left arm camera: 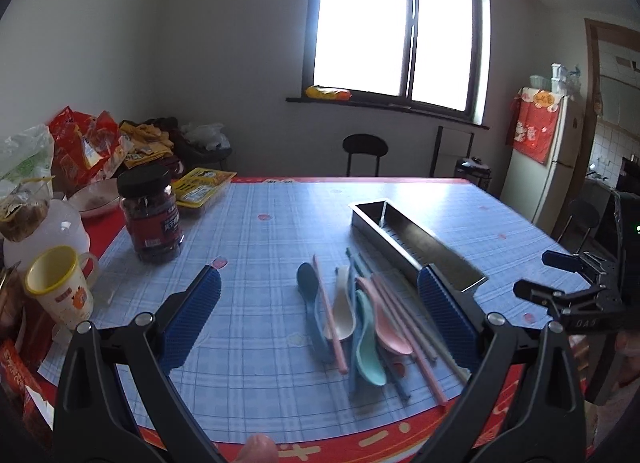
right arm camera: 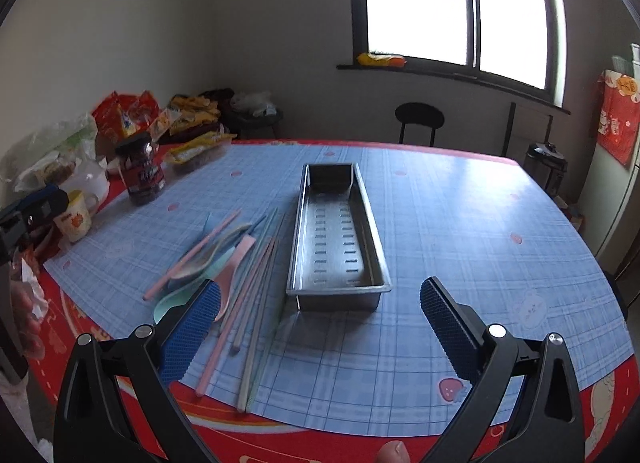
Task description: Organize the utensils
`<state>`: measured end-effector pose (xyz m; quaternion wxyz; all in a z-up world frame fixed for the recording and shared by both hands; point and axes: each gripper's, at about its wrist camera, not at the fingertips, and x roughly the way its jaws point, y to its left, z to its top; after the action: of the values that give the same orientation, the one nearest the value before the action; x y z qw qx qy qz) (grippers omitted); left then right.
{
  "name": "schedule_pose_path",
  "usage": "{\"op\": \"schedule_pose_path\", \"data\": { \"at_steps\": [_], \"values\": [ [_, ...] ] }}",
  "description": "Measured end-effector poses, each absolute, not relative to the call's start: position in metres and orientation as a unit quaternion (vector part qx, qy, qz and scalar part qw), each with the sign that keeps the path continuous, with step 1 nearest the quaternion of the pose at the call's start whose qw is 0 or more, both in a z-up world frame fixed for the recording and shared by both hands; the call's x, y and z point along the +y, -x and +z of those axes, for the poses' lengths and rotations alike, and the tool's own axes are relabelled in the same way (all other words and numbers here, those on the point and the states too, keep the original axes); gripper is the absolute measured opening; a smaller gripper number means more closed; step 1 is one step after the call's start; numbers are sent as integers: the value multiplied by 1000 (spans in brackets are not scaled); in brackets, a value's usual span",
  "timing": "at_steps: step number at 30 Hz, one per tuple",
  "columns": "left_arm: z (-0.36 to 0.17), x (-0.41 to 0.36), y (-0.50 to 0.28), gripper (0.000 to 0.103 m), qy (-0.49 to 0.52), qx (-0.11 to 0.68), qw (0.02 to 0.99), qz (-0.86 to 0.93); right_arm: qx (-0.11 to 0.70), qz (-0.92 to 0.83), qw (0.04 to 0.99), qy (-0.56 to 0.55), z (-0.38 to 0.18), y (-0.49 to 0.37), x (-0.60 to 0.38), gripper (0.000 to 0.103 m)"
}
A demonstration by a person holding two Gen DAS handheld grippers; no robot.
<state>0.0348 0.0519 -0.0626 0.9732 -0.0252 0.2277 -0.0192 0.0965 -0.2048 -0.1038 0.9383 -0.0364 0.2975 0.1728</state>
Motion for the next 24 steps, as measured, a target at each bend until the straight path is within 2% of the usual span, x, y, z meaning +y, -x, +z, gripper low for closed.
{"op": "schedule_pose_path", "data": {
  "at_steps": [5,6,7,9,11,13,16,18,22,24],
  "values": [
    [-87,54,-51,97,25,257,966,-16,349,180,919,38,-141,-116,-194,97],
    [-91,54,-53,97,22,260,965,-10,359,180,915,36,-148,-120,-193,92],
    [-95,54,-56,97,19,261,965,-3,367,184,911,33,-152,-122,-193,76],
    [-102,55,-58,97,19,261,965,6,386,205,899,28,-163,-127,-187,57],
    [-108,61,-62,97,30,266,963,6,393,223,892,34,-171,-128,-177,47],
    [-112,67,-66,97,41,273,961,4,396,238,885,53,-175,-129,-166,27],
    [-115,74,-68,96,55,278,959,6,400,258,876,78,-177,-127,-151,13],
    [-116,79,-69,95,65,278,958,1,402,274,870,81,-177,-128,-144,10],
    [-119,81,-71,75,66,287,956,1,415,283,860,95,-180,-134,-134,7],
    [-120,82,-72,74,68,291,954,-2,422,276,858,102,-182,-139,-131,7]
  ]
}}
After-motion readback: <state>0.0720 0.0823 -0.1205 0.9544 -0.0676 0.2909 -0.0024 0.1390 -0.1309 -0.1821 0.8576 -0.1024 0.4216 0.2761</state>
